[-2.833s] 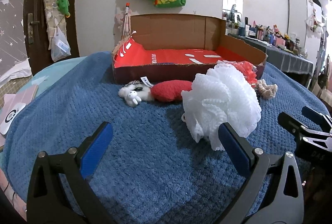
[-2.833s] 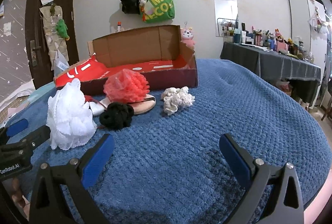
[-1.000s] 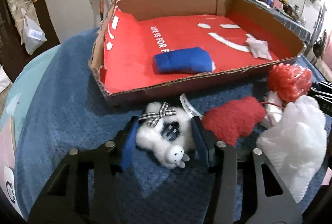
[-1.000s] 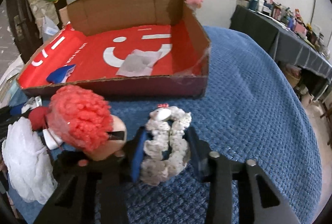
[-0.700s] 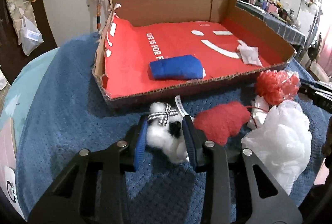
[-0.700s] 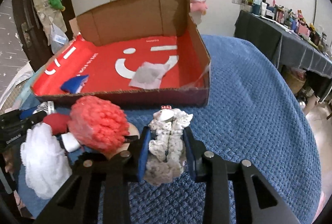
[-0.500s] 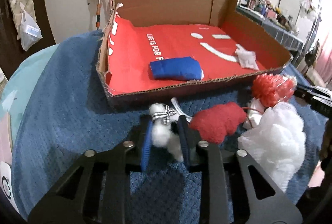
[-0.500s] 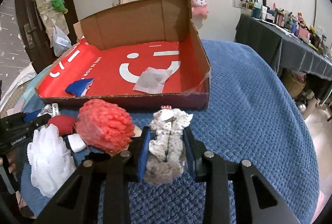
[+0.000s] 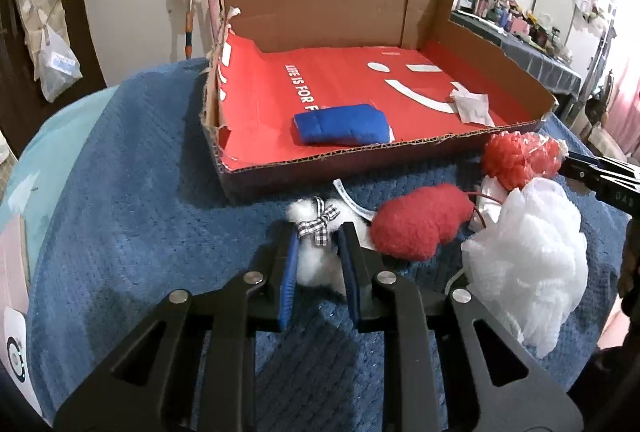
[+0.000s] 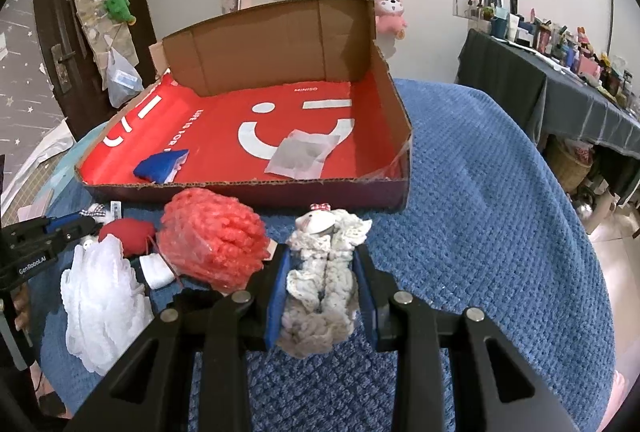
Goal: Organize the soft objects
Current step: 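Lift the bunny and rope toy and carry both into the box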
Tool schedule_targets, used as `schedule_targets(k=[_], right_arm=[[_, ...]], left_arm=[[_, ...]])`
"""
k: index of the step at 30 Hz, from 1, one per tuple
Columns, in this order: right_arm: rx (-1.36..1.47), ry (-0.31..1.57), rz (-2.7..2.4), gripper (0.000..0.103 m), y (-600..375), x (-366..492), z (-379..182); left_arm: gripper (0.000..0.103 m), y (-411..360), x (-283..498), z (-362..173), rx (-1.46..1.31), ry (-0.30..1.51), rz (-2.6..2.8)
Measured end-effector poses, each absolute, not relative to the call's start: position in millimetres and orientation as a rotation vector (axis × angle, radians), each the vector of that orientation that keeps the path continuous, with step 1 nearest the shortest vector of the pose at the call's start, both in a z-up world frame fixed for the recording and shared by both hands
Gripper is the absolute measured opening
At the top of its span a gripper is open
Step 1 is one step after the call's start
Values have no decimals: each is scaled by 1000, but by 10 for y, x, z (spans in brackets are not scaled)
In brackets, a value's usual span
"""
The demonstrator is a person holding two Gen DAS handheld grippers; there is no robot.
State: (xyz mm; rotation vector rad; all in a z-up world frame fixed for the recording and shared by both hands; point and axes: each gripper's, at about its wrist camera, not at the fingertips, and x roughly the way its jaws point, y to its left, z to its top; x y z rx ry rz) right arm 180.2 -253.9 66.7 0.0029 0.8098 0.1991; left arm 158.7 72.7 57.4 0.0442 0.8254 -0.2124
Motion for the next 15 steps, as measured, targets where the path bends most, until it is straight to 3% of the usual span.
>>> schedule_targets(k=[1,2,3,5,12,15], right_arm=[[2,813,202,34,-2538,1801,658],[0,815,203,35,-2532,1799,643],[-3,819,204,35,-2531,1800,630],[-5,827,205,36,-2527,1799,602],[-44,859,200,40,-2509,1789,521],[-56,867,180,60,-2540,1785,499]], left_arm=[[21,731,1582,553,43,830,-216],[31,732,1583,529,42,837,-221],[49,729,1586,501,47,848,-218],[76,718,1542,487,71,815,-191],[76,665,1544,461,107,819,-217],[76,664,1582,431,106,840,-214]])
